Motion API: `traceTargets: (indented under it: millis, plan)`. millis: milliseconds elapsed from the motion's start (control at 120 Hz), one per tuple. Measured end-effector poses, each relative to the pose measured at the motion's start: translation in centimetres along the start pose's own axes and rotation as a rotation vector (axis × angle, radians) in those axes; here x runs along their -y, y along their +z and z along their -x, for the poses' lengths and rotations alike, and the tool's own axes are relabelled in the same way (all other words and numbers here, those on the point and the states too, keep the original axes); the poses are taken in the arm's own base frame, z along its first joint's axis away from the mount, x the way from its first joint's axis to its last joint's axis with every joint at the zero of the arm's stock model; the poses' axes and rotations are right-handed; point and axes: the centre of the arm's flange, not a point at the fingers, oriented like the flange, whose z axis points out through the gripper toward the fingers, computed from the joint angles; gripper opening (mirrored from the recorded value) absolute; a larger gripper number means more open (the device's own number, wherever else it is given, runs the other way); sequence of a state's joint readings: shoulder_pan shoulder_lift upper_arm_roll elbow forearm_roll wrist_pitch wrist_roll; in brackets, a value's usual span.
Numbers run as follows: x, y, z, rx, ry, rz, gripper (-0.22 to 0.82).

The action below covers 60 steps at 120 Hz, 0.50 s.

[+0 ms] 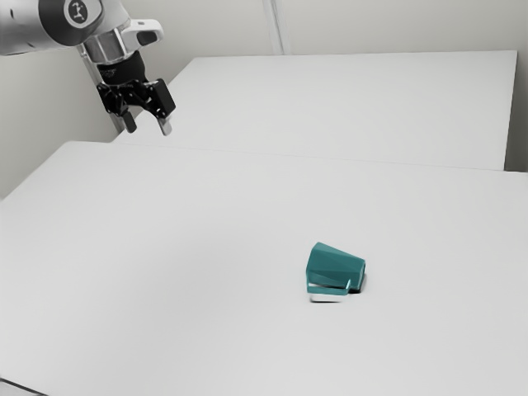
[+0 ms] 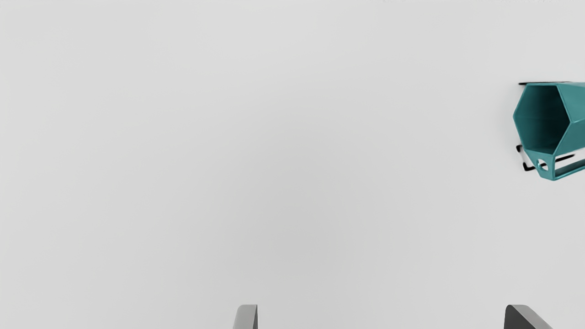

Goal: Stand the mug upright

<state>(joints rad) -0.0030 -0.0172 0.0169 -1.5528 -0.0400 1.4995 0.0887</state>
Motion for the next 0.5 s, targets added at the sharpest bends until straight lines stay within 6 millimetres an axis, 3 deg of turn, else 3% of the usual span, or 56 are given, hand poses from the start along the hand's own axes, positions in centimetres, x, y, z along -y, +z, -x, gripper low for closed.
traceTargets:
  millis: [175, 308, 500]
  plan:
    - [0.1, 0.0, -0.1, -0.004, 0.004, -0.004, 0.59]
    - [-0.3, 1.4, -0.4, 0.002, 0.009, 0.069, 0.59]
    - [-1.3, 6.3, -0.8, 0.017, 0.002, 0.222, 0.59]
